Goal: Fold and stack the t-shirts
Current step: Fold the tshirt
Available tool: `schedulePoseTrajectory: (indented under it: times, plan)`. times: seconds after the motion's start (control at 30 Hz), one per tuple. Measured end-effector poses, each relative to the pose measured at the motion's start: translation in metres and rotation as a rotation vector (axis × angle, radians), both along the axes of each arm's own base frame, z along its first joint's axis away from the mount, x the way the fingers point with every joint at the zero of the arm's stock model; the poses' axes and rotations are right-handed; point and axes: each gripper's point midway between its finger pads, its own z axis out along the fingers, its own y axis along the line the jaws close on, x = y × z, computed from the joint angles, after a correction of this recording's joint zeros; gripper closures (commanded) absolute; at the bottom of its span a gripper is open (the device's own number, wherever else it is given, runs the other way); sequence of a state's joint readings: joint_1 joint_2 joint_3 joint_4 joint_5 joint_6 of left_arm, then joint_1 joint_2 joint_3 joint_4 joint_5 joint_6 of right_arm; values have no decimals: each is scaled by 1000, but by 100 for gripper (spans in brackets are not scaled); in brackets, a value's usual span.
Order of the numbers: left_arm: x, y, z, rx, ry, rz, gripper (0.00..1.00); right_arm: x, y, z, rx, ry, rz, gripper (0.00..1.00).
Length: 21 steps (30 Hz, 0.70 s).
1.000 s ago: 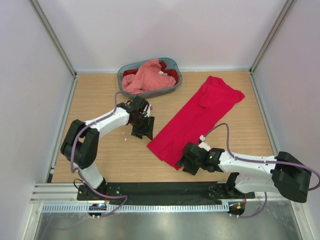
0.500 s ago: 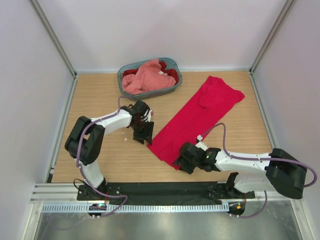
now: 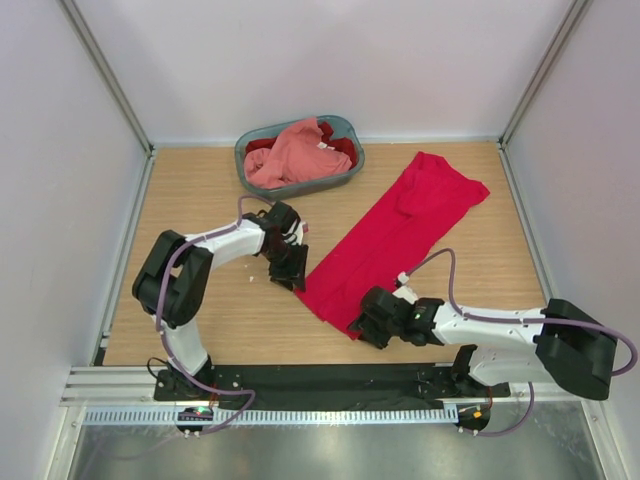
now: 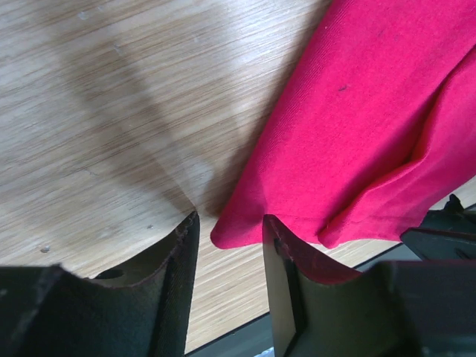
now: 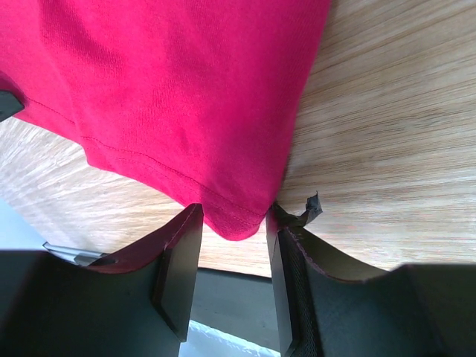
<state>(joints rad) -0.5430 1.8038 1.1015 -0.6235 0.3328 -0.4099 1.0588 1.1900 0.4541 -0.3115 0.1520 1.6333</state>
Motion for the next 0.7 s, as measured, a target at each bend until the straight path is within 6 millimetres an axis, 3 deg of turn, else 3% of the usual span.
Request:
schedulePoseTrajectory:
  times: [0.13, 0.23, 0.27, 0.33, 0.5, 0.7]
  plan:
    - [-1, -2, -1, -9, 11, 3, 70, 1, 2, -1, 3, -2, -2, 56]
    - [-1, -2, -2, -7, 14, 5, 86, 0, 2, -3, -1, 2, -4, 72]
    - [-1, -2, -3, -5, 15, 4, 96, 0, 1, -4, -3, 2, -4, 82]
    - [-2, -1, -4, 0, 19, 8, 100, -2, -1, -7, -9, 7, -2, 97]
    - [-12, 4, -5, 4, 41, 41, 100, -13, 1, -8, -23, 2, 36, 99]
    - [-46, 20, -5, 26, 89, 94, 100, -50, 6, -8, -46, 9, 153, 99]
